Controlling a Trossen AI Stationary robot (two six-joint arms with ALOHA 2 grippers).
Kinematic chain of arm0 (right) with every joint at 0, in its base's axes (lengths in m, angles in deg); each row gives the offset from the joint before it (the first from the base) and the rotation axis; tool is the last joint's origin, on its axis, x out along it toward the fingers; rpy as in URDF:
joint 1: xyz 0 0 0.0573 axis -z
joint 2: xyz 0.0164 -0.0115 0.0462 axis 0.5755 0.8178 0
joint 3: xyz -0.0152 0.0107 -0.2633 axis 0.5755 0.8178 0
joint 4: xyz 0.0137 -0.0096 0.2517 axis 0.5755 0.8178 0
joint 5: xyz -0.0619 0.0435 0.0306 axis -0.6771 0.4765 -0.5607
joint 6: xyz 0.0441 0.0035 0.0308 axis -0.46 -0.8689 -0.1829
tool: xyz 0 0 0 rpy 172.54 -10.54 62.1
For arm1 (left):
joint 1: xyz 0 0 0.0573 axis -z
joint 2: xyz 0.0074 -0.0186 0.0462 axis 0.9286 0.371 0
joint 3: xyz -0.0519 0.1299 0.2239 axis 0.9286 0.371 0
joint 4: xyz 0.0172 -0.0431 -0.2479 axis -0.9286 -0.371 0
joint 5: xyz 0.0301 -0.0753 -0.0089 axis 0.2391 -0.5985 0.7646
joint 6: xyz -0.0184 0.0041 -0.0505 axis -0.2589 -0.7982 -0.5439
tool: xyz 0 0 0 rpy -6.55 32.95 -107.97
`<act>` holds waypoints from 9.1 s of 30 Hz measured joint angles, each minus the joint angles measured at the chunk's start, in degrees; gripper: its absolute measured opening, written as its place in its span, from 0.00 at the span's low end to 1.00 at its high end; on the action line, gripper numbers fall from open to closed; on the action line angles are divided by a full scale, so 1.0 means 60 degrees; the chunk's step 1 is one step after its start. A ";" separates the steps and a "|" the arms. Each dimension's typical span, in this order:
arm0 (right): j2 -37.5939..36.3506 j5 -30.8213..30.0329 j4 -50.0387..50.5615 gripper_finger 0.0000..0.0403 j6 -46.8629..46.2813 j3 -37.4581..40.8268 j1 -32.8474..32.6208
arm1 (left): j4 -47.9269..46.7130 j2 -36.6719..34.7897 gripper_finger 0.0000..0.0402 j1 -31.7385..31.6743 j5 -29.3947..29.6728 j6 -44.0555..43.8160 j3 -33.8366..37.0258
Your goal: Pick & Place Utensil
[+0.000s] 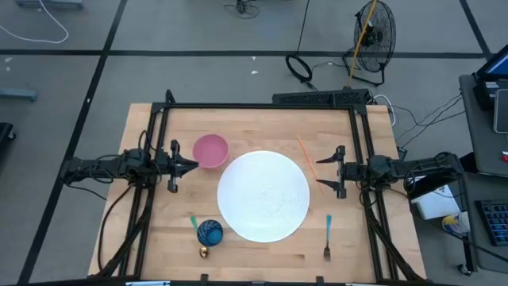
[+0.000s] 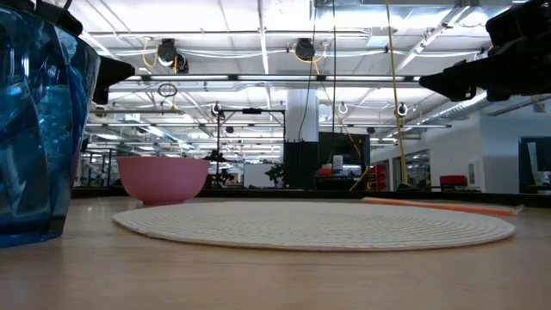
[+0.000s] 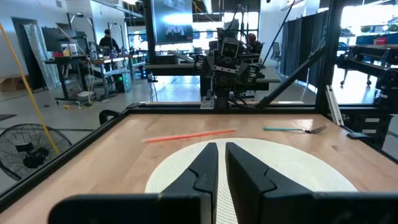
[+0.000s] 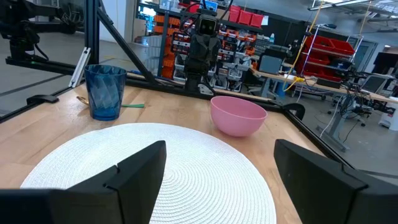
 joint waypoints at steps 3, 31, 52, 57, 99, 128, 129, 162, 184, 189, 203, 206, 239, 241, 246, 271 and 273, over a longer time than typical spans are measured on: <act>0.0002 0.0001 0.0000 0.73 0.0000 0.0002 0.0001 | -0.0004 0.0001 0.09 0.0000 0.0002 -0.0001 0.0000; 0.0004 0.0008 -0.0218 0.73 -0.1662 0.0004 0.0002 | 0.0087 0.0002 0.09 0.0000 0.0013 -0.2758 0.0000; 0.0004 -0.0545 -0.1073 0.73 -0.3259 0.0004 0.0021 | -0.0230 0.0000 0.09 0.0000 0.0822 -0.1049 -0.0004; 0.0004 -0.0512 -0.1067 0.73 -0.2963 0.0004 0.0024 | -0.0189 -0.0001 0.09 -0.0001 0.0873 -0.1151 -0.0004; 0.0004 -0.0505 -0.1068 0.26 -0.1922 0.0004 0.0020 | -0.0004 0.0002 0.09 -0.0004 0.1031 -0.1163 0.0004; 0.0000 -0.0734 -0.2887 0.19 0.0210 0.0004 0.0024 | 0.3837 0.1403 0.28 0.0000 -0.1015 0.0247 0.0004; 0.0000 -0.0741 -0.2970 0.19 0.0207 0.0004 0.0024 | 0.4369 0.1461 0.28 0.0000 -0.1142 0.0651 0.0002; 0.3758 -0.0771 0.0106 0.19 -0.1060 -0.3500 0.0020 | -0.5014 0.7163 0.28 -0.0073 0.1949 -0.1348 -0.5913; 0.4593 -0.0720 0.0211 0.19 -0.1577 -0.3570 0.0020 | -0.6882 0.8928 0.28 -0.2406 0.3425 -0.4103 -0.6528; 0.4755 -0.0718 0.0215 0.19 -0.1824 -0.3574 0.0020 | -0.6992 0.8963 0.28 -0.3615 0.2465 -0.4197 -0.6528; 0.4936 -0.0716 0.0219 0.19 -0.1721 -0.3574 0.0020 | -0.7158 0.9910 0.28 -0.5408 0.1163 -0.3186 -0.6524; 0.4936 -0.0716 0.0219 0.19 -0.1723 -0.3574 0.0020 | -0.6828 1.0385 0.28 -0.5529 0.0924 -0.2988 -0.6524; 0.4936 -0.0250 0.0295 0.19 -0.1803 -0.3574 0.0024 | -0.6007 1.0925 0.28 -0.6109 -0.0186 -0.2705 -0.6522; 0.4936 -0.0250 0.0295 0.19 -0.1816 -0.3574 0.0024 | -0.5905 1.0926 0.28 -0.6104 -0.0614 -0.2529 -0.6521; 0.4936 -0.0250 0.0299 0.19 -0.1816 -0.3574 0.0024 | -0.5530 1.0939 0.28 -0.5854 -0.1807 -0.2189 -0.6521; 0.4936 -0.0221 0.0299 0.19 -0.2074 -0.3570 0.0020 | -0.6603 1.1173 0.59 -0.5281 -0.0871 -0.2655 -0.6502; 0.4936 -0.0221 0.0295 0.19 -0.2074 -0.3570 0.0020 | -0.6562 1.1299 0.57 -0.5218 -0.0903 -0.2645 -0.6502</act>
